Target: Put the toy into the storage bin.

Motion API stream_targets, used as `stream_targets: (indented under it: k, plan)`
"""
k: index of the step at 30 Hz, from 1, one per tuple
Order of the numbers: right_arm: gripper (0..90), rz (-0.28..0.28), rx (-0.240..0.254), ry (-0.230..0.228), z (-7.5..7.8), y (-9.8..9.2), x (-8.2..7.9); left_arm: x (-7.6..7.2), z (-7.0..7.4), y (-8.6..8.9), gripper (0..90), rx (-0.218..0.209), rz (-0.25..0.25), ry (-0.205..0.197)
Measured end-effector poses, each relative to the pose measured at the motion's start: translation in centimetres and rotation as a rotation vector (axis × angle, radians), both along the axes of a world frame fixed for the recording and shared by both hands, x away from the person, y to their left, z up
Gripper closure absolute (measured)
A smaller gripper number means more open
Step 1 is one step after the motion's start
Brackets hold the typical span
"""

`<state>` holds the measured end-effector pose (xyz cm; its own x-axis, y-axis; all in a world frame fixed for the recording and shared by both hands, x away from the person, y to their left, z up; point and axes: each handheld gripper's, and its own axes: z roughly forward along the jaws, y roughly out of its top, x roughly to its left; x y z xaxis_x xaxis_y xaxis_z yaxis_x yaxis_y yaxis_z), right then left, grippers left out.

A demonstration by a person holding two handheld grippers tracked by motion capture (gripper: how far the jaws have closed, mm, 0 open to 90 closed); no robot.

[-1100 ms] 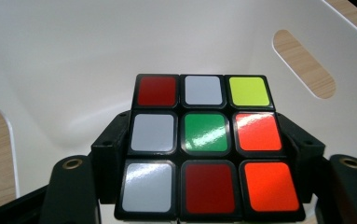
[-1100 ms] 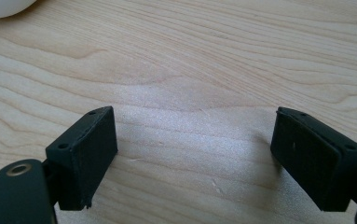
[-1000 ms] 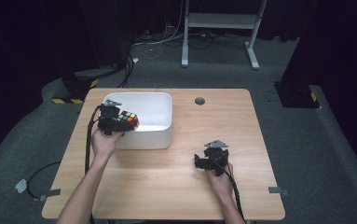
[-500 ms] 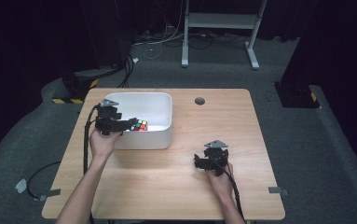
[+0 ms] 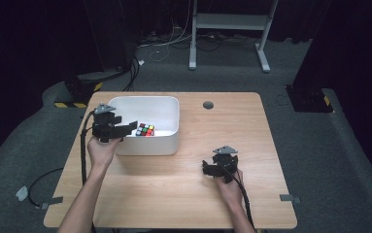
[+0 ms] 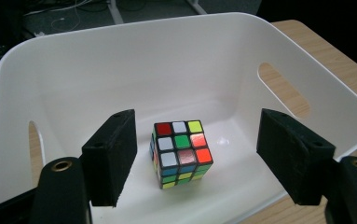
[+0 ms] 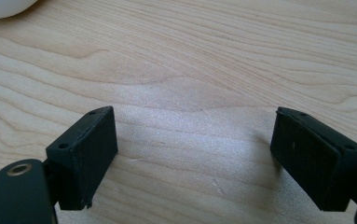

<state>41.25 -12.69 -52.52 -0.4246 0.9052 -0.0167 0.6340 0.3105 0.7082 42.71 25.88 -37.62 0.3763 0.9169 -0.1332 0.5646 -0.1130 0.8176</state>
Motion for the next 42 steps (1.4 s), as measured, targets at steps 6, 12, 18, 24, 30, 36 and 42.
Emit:
stream_targets:
  k: [6,12,18,24,30,36,42]
  plan:
    - [14.6,0.000,0.000,0.000,0.0,0.0,0.0,-0.5,0.1,0.5,28.1,-0.013,0.005,-0.013]
    - [14.6,0.000,0.000,0.000,0.0,0.0,0.0,-0.9,0.1,1.0,27.9,-0.020,0.011,-0.024]
    - [14.6,0.000,0.000,0.000,0.0,0.0,0.0,-1.6,0.1,1.8,27.8,-0.037,0.025,-0.036]
    - [14.6,-0.001,0.000,0.000,0.0,0.0,0.0,-1.8,0.1,2.1,27.8,-0.037,0.026,-0.036]
    - [14.6,0.000,0.000,0.000,0.0,0.0,0.0,-2.5,0.1,2.4,27.7,-0.042,0.028,-0.049]
    - [14.6,0.000,0.000,0.000,0.0,0.0,0.0,-3.1,0.1,2.8,27.6,-0.049,0.034,-0.056]
    - [14.6,0.000,0.000,0.000,0.0,0.0,0.0,-3.8,0.0,3.2,27.5,-0.049,0.041,-0.058]
